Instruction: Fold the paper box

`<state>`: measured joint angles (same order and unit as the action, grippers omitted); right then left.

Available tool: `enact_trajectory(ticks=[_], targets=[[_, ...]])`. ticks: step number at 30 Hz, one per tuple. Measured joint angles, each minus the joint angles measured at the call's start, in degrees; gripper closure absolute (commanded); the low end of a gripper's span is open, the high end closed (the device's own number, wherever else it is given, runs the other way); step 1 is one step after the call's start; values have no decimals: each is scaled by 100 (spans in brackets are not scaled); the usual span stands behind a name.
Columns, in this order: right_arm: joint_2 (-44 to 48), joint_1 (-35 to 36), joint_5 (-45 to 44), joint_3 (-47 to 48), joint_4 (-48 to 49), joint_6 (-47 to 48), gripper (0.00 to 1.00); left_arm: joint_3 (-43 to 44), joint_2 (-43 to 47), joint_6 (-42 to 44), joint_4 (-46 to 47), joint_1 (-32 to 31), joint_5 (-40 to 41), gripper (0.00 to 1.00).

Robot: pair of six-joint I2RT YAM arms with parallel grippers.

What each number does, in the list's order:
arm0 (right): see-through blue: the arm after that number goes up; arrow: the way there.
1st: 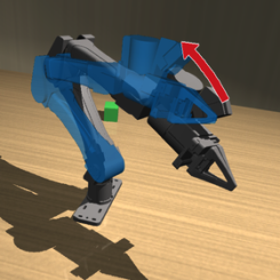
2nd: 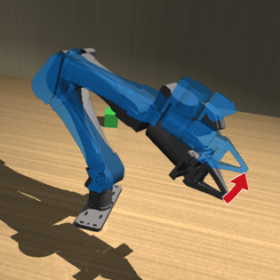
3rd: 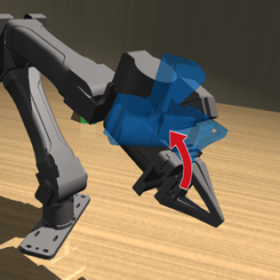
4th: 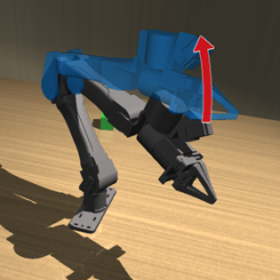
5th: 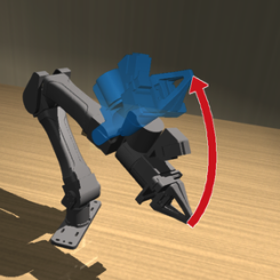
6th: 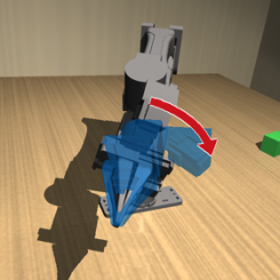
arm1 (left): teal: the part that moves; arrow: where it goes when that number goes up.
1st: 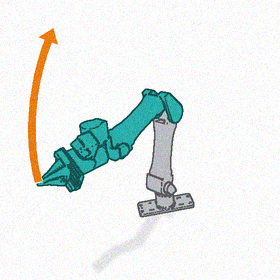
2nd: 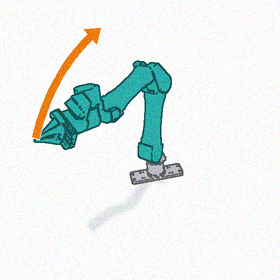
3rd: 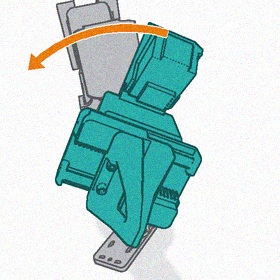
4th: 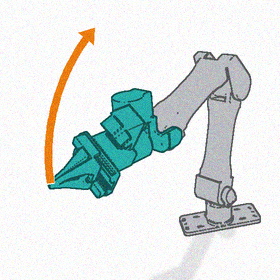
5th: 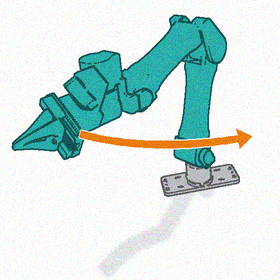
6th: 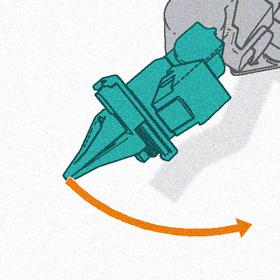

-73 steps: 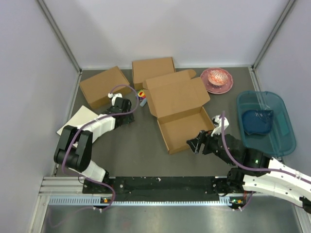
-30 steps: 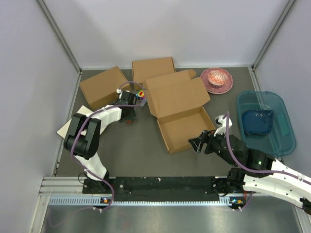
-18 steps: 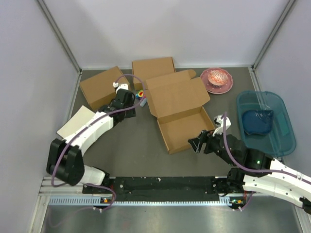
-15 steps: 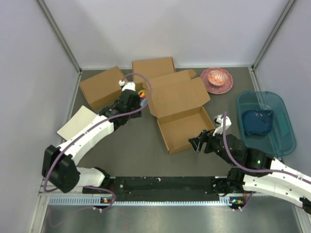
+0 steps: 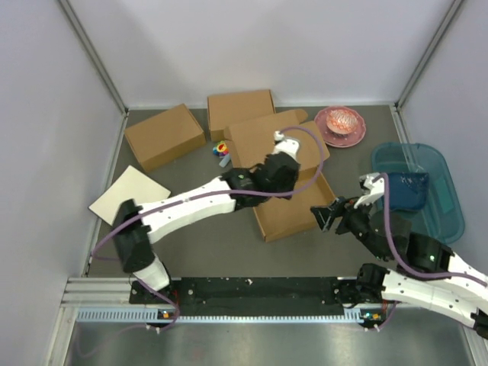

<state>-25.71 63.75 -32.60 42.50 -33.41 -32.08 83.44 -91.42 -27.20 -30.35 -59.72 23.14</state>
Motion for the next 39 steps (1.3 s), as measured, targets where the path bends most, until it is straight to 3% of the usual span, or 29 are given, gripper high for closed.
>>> enact_trajectory(ticks=[8,20,22,27,39], targets=[[588,0,-271,116,-544,-50,29,669,-1762,15,-66,-144,-280,57],[723,0,-389,111,-848,-74,28,1569,-3182,186,-72,-13,-363,55],[774,0,-402,109,-863,-74,28,1569,-3309,186,-83,72,-391,53],[807,0,-439,107,-870,-74,28,1569,-3394,192,-83,284,-413,35],[750,0,-586,107,-922,-120,28,1373,-3101,179,-7,269,-422,29]])
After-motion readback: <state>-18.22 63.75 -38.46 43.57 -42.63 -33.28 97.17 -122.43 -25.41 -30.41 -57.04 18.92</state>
